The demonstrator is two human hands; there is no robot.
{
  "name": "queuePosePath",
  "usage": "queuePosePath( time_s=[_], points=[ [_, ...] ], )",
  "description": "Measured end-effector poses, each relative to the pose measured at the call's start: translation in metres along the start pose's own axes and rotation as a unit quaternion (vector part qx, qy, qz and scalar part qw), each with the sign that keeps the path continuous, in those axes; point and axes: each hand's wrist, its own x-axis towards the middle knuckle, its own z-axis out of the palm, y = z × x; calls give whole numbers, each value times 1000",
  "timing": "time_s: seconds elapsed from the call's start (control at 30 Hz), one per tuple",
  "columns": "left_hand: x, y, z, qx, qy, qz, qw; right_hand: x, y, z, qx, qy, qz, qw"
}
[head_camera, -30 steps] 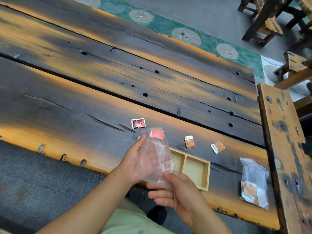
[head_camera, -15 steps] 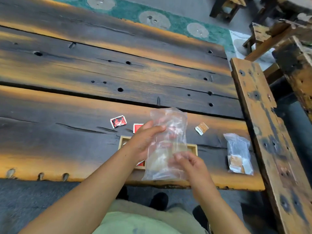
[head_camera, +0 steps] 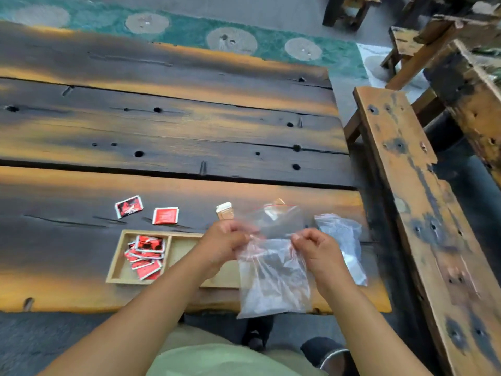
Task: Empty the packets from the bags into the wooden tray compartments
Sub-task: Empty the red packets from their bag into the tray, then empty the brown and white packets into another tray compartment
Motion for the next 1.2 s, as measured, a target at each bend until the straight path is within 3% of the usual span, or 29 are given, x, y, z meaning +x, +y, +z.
queuePosePath(
  time_s=[0.07, 0.27, 0.47, 0.67, 0.83, 1.1, 1.2],
  points=[
    [10, -4, 18, 87, 29, 6, 996, 17, 9, -23, -31, -8, 7, 999],
    [45, -7, 52, 214, 98, 58, 970, 57, 41, -60, -80, -29, 30, 996],
    [105, -11, 51, 421, 120, 33, 898, 100, 60, -61, -233, -12, 15, 972],
    [143, -27, 44, 574, 71, -33, 815, 125, 76, -40, -376, -3, 8, 927],
    [153, -47, 39, 592, 82, -33, 801, 133, 82, -33, -441, 1, 14, 898],
    [157, -57, 39, 620, 110, -23, 777, 135, 88, -31, -424, 5, 29, 905],
    [150, -51, 42, 626, 121, -15, 771, 131, 83, -36, -371, -7, 18, 929]
  ],
)
